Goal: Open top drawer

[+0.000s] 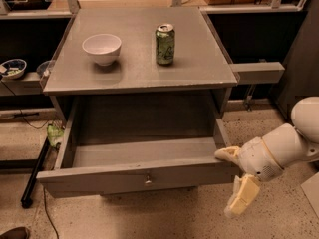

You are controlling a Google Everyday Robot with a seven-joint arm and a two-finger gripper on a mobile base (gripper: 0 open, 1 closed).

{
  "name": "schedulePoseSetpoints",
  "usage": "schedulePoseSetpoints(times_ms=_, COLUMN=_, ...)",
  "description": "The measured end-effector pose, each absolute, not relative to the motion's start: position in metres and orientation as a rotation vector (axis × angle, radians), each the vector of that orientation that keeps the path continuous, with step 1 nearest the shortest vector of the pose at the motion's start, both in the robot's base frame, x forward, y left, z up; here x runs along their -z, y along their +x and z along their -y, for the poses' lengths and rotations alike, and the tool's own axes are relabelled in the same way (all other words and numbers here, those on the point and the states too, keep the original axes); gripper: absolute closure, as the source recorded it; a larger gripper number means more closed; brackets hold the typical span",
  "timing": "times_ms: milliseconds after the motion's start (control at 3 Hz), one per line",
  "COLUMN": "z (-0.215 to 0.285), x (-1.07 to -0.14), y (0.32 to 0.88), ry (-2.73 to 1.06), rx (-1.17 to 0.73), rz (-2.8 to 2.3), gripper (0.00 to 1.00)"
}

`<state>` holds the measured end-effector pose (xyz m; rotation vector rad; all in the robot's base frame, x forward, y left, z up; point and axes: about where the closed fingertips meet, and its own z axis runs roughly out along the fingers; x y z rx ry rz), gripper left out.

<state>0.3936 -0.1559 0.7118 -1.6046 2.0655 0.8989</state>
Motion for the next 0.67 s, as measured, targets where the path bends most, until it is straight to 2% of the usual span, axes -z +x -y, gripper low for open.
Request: schedulePoseSetpoints(times_ms=667, z=0.149, x=-0.732, y=0.421, ry=-1.595, rx=-0.709, rz=-2.029, gripper=0.00)
